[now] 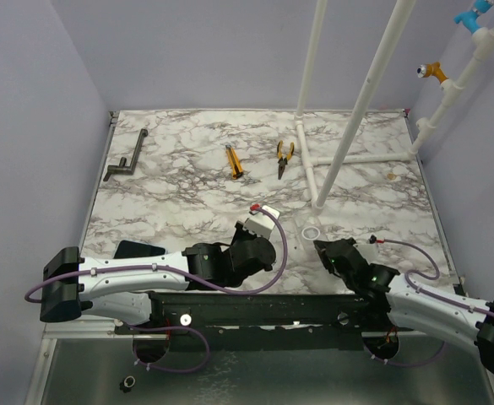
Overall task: Take the phone out of the phone case
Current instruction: Place the phone case at the center of the board.
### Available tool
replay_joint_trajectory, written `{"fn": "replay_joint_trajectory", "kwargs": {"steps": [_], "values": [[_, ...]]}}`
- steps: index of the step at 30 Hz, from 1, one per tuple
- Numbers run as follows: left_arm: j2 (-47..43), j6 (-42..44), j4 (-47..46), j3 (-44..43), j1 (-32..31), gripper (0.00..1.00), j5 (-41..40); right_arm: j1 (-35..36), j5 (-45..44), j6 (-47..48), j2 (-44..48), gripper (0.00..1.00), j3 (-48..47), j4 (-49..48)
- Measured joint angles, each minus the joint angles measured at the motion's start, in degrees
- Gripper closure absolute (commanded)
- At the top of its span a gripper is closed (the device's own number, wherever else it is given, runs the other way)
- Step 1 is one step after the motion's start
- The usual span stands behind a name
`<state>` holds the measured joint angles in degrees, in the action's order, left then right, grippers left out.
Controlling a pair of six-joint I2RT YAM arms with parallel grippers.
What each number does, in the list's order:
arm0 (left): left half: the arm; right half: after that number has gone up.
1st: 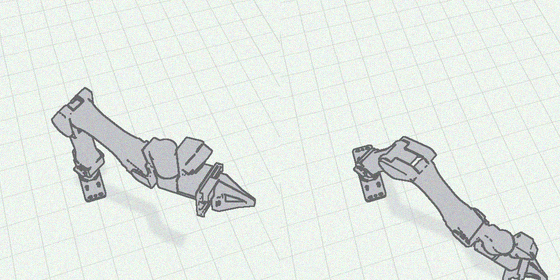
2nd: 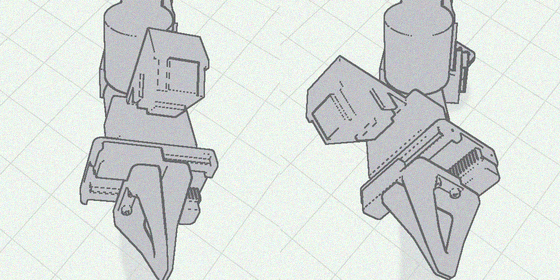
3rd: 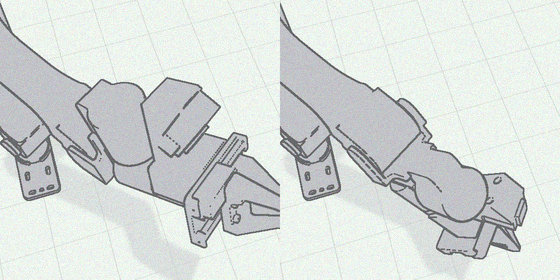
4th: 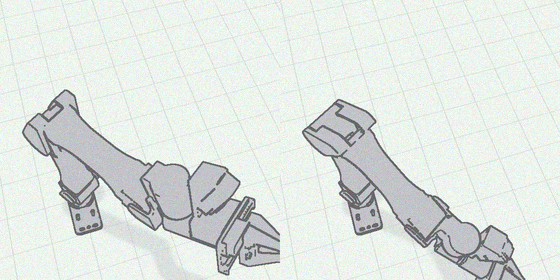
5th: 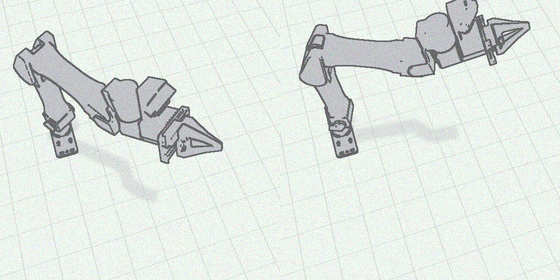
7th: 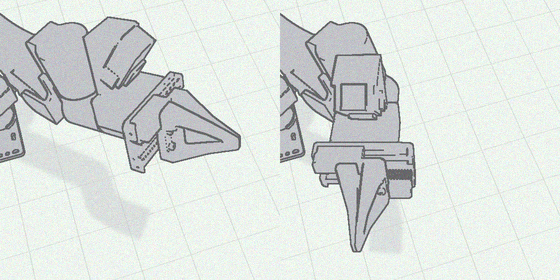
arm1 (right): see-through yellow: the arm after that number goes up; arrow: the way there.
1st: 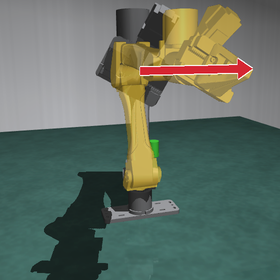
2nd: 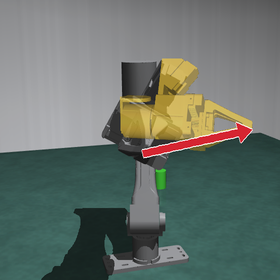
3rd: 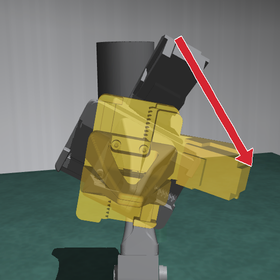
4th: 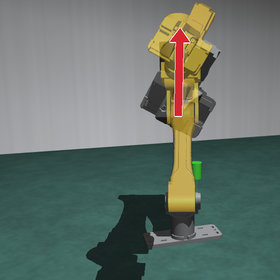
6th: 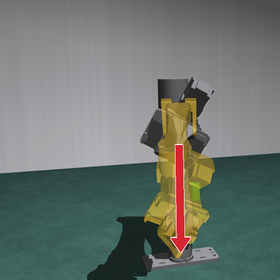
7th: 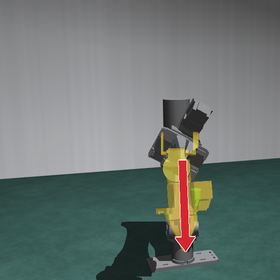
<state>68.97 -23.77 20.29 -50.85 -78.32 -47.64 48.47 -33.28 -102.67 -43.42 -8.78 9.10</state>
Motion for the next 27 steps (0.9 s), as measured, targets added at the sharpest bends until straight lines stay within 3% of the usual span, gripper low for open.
{"fn": "replay_joint_trajectory", "kwargs": {"steps": [8, 18, 24, 25, 27], "values": [[-0.5, -2.7, -0.7, 0.9, 0.0, 1.0, 0.1, -1.9, 1.0, -0.2, -14.5, 1.0, 0.2, -15.8], [-1.7, -4.7, -1.0, 1.9, 0.0, 1.0, 0.7, -6.0, 5.3, 5.2, -16.3, 1.0, 0.2, -21.7], [-1.7, -5.0, -1.0, 1.9, 0.0, 1.0, 1.0, -12.5, 12.3, 10.5, -18.4, 1.0, 1.3, -25.2], [-1.7, -5.0, -1.0, 1.9, 0.0, 1.0, 1.1, -13.1, 13.2, 11.3, -18.8, 0.99, 1.3, -25.8], [-1.7, -5.2, -1.0, 1.9, 0.0, 1.0, 1.2, -13.7, 14.4, 12.6, -19.3, 0.88, 1.3, -26.6]]}}
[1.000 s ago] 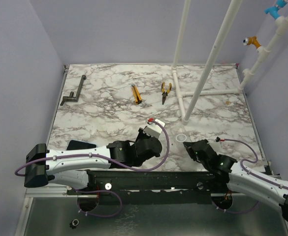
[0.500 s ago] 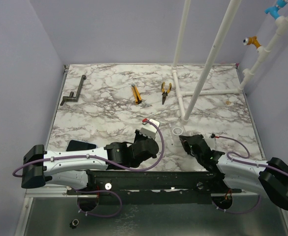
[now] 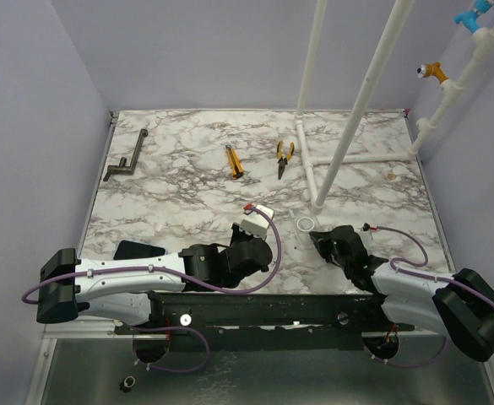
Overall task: Take the phone out of the phone case
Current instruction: Place the phone case at the center of the board.
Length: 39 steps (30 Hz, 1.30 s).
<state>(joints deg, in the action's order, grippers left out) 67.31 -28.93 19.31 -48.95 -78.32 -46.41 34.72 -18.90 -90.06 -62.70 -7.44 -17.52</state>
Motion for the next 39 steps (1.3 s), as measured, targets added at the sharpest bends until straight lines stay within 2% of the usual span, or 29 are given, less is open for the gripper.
{"fn": "replay_joint_trajectory", "kwargs": {"steps": [3, 5, 7, 13, 21, 32, 35, 39], "values": [[0.0, -0.2, 0.0, 0.0, 0.0, 1.0, 0.1, -0.4, 1.2, 1.5, 0.0, 0.61, 0.0, -0.4], [0.0, -0.3, 0.0, 0.0, 0.0, 1.0, 0.2, -0.4, 2.3, 2.8, 0.1, 0.49, 0.0, 0.4], [0.0, -0.3, 0.0, 0.0, 0.0, 1.0, 0.2, -0.4, 3.0, 4.1, 0.7, 0.42, -0.9, 0.9], [0.6, -0.3, 0.0, 0.0, 0.0, 1.0, 0.2, -0.4, 4.0, 5.9, 3.4, 0.31, -1.9, 4.2], [0.8, -0.4, 0.0, 0.0, 0.0, 1.0, 0.2, -0.4, 4.5, 7.6, 9.0, 0.27, -2.7, 12.3], [0.9, -0.3, -0.2, 0.0, 0.0, 1.0, 0.0, -0.4, 5.4, 17.0, 11.7, 0.25, -12.8, 34.8], [1.2, 1.2, -0.9, 0.0, 0.0, 1.0, -0.3, -0.4, 8.2, 21.0, 12.7, 0.26, -15.7, 36.8], [1.3, 7.6, -3.4, 0.4, 0.0, 1.0, -0.3, -0.4, 16.3, 26.5, 12.7, 0.26, -20.8, 36.5]]}}
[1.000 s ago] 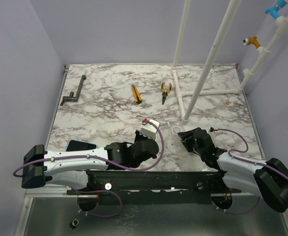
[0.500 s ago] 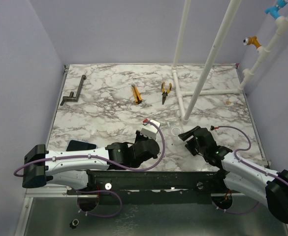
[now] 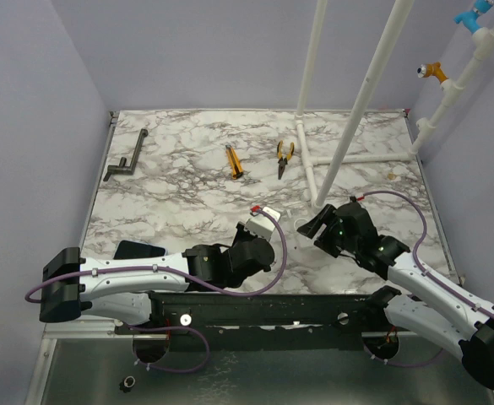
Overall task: Take the phone out of the phone case
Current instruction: Place the phone case at the center of the board.
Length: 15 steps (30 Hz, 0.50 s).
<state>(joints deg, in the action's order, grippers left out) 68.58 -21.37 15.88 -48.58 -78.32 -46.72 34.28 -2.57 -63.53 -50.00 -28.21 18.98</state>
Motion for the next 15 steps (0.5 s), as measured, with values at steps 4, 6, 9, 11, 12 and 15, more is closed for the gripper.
{"fn": "replay_joint_trajectory", "kwargs": {"steps": [4, 6, 9, 11, 12, 15], "values": [[-1.0, 9.5, -3.2, 1.5, 0.0, 1.0, 0.7, 0.0, 8.9, 2.3, -1.6, 0.27, -5.2, -2.0], [-3.8, 12.8, -4.6, 2.3, 0.0, 1.0, 1.4, 0.0, 12.0, 2.3, -2.2, 0.27, -7.0, -3.0], [-9.9, 19.5, -9.3, 5.0, 0.0, 1.0, 3.6, 0.0, 15.6, 1.9, -2.1, 0.27, -8.3, -4.9], [-13.6, 24.3, -12.2, 6.1, 0.0, 1.0, 4.3, 0.0, 17.2, 1.5, -1.6, 0.27, -8.4, -6.1], [-15.3, 28.4, -14.4, 6.7, 0.0, 1.0, 4.3, 0.0, 17.9, 1.3, -1.4, 0.27, -8.5, -6.3], [-16.8, 37.9, -20.4, 9.0, -0.7, 1.0, 3.3, 0.0, 19.5, 0.6, -1.4, 0.26, -9.8, -6.5]]}}
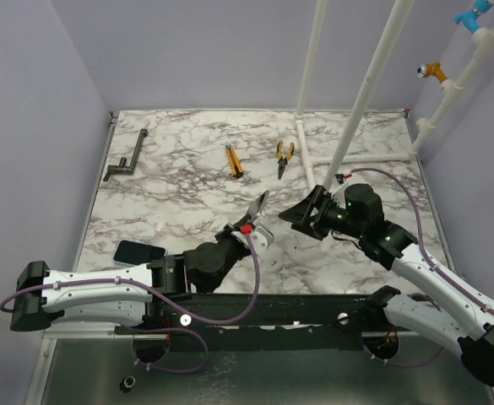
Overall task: Take the phone out of the phone case
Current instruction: Place the phone case at the center of the board, then place the phone at the center of the board.
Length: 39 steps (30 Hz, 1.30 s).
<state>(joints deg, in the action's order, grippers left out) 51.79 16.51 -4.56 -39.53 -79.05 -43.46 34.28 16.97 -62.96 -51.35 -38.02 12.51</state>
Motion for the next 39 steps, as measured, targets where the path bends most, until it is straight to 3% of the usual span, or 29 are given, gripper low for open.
{"fn": "replay_joint_trajectory", "kwargs": {"steps": [3, 8, 13, 17, 22, 39], "values": [[1.2, 15.3, -10.8, 5.9, -2.6, 1.0, -3.0, 0.0, 1.4, -0.5, -0.3, 0.27, -1.5, -0.8], [13.2, 42.4, -32.4, 14.4, -4.3, 1.0, -5.3, 0.0, 2.0, -1.6, -0.8, 0.28, -2.2, -2.8], [19.6, 58.5, -48.7, 15.8, -4.3, 1.0, -5.6, 0.0, 1.9, -2.9, -0.5, 0.3, -1.6, -5.7], [21.4, 65.3, -59.7, 15.8, -4.3, 1.0, -6.0, 0.0, 2.1, -3.1, -1.8, 0.32, -1.6, -7.6], [24.1, 68.9, -65.2, 15.8, -4.3, 1.0, -7.2, -0.3, 2.2, -3.2, -3.3, 0.32, -1.6, -10.1], [24.6, 70.4, -69.1, 15.9, -4.7, 1.0, -6.7, -0.2, 0.1, -0.4, -1.8, 0.31, -5.7, -9.3]]}}
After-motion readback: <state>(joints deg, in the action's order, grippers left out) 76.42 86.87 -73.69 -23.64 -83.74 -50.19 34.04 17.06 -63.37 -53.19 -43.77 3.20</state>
